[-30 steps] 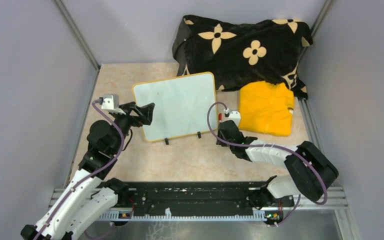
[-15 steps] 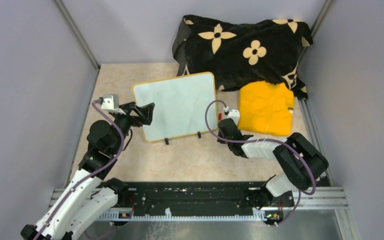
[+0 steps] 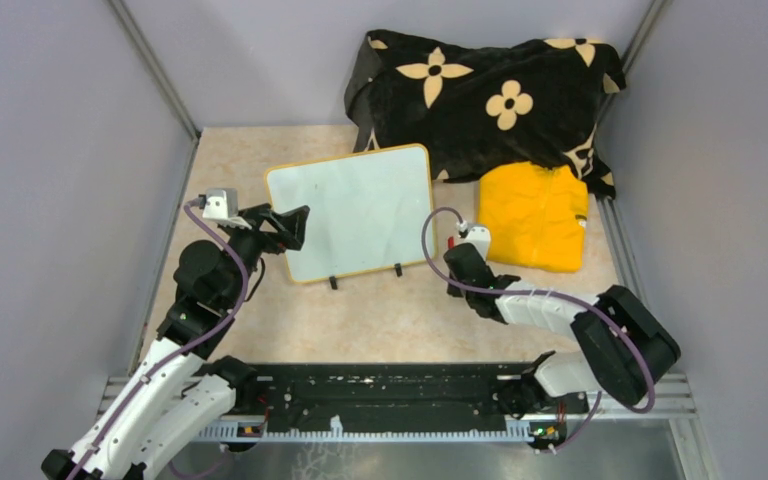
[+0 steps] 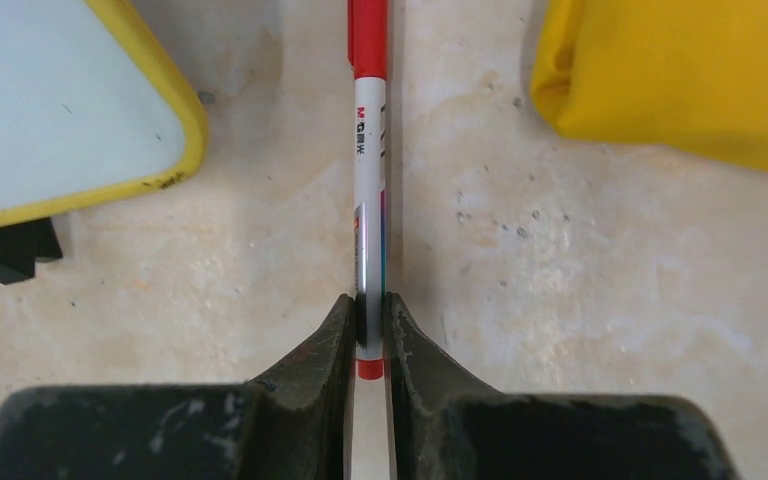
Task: Write a sentence on the whiteboard
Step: Open the whiteboard marker at the center of the board.
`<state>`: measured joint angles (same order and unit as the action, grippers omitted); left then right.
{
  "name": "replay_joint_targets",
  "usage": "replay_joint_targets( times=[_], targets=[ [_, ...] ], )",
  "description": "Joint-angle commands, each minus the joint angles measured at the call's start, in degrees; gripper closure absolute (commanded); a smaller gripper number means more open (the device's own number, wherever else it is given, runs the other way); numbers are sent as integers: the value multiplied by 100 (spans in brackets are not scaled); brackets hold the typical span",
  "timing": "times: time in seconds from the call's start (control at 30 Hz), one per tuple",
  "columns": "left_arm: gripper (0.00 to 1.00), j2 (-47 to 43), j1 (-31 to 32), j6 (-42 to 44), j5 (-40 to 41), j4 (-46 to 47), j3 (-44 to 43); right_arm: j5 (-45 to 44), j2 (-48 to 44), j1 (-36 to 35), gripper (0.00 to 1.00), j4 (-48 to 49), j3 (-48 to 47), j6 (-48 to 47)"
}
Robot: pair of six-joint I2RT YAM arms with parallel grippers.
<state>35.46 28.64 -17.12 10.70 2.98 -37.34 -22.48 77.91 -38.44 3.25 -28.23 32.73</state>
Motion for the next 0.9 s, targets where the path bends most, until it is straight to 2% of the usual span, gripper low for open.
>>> replay_joint_targets(
  times=[0.0, 0.5, 0.57, 0.7, 0.87],
  targets=[
    [1, -26, 36, -45, -33, 107, -18, -51, -497, 54, 92, -698, 70, 216],
    [1, -129, 32, -89, -64, 106, -15, 529, -1181, 48, 88, -2094, 95, 660],
    [1, -151, 34, -98, -74, 114, -9, 534, -1266, 52, 81, -2117, 96, 645],
    [1, -171, 43, -107, -85, 119, -6, 470, -1336, 56, 60, -2181, -131, 545],
    [1, -182, 55, -116, -91, 124, 1, 707, -1225, 395, 54, -2221, -510, 241]
  ],
)
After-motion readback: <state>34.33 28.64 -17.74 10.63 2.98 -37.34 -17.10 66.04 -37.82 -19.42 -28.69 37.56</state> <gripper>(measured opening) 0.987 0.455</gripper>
